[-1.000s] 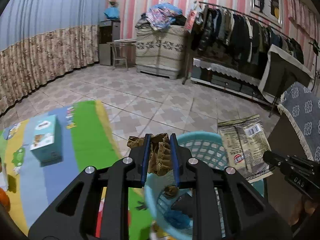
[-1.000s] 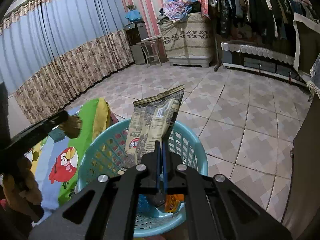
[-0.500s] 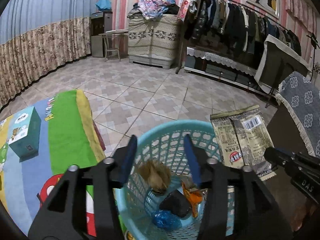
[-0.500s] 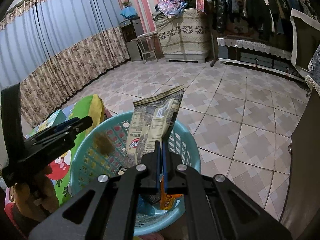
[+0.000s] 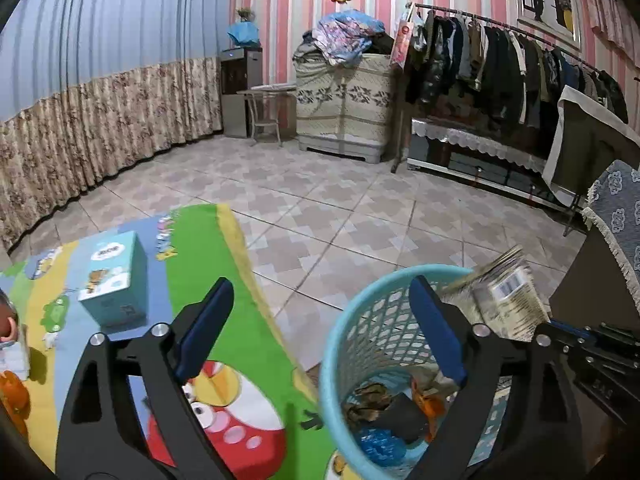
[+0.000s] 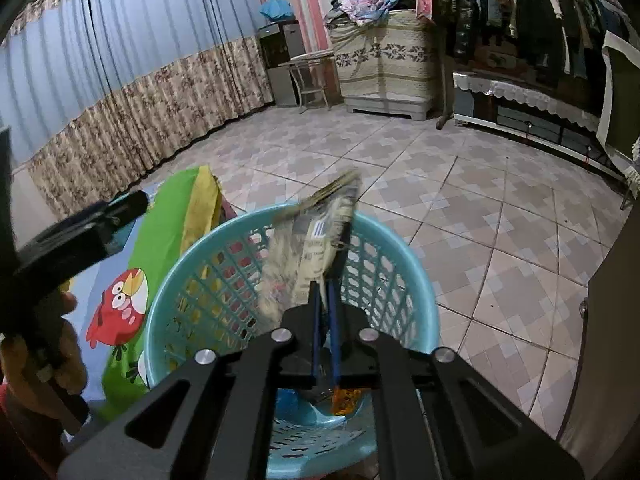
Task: Collect trash
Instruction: 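Open both tools over the blue basket to drop the items, then move both open tools back over the mat, then grasp the orange peel half with the left tool while the right tool grasps the peeled orange, then carry the peel and orange over the blue basket with both tools, then open the left tool then the right tool over the basket to drop them, then move both open tools back over the mat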
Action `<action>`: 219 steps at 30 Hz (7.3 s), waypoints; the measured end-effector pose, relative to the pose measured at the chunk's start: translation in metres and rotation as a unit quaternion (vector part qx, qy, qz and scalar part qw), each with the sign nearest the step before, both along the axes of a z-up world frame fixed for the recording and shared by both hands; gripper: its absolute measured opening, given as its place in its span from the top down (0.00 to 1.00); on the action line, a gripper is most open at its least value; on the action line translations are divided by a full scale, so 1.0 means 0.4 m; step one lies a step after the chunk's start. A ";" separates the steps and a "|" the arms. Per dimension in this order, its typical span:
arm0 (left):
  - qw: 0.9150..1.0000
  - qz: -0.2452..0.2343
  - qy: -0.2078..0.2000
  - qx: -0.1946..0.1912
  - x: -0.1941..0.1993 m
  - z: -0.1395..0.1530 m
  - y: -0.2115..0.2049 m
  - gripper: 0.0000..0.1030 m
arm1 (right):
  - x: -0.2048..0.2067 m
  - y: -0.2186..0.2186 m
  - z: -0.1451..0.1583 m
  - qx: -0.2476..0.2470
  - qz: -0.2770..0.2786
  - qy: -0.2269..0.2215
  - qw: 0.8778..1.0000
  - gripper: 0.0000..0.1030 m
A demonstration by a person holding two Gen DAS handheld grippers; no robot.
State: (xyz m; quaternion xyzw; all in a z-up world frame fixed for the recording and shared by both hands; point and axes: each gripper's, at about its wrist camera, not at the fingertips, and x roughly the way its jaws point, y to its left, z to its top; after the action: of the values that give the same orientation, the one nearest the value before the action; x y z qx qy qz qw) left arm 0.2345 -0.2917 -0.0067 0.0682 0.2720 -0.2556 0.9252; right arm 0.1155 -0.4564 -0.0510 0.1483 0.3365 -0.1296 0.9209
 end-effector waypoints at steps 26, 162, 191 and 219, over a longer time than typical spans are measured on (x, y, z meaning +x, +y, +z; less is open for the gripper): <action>0.991 0.131 -0.004 -0.029 -0.083 0.045 0.507 0.05 | 0.035 0.211 0.078 -0.052 -0.001 -0.052 0.997 0.06; 0.998 -0.032 0.040 -0.029 -0.068 0.016 0.068 0.62 | -0.006 0.011 0.090 -0.053 -0.043 -0.034 0.997 0.63; 1.000 0.001 0.000 -0.002 -0.028 -0.017 0.007 0.09 | 0.051 -0.009 0.030 -0.027 -0.036 -0.007 0.999 0.62; 0.994 0.110 -0.001 0.009 -0.079 -0.019 0.366 0.05 | 0.114 0.112 0.023 -0.053 -0.016 -0.006 0.998 0.14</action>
State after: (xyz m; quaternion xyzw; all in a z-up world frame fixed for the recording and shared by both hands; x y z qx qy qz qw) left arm 0.2028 -0.1453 -0.0143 0.0470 0.2789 -0.1500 0.9474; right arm 0.1611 -0.4117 -0.0418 0.1054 0.3211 -0.1606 0.9274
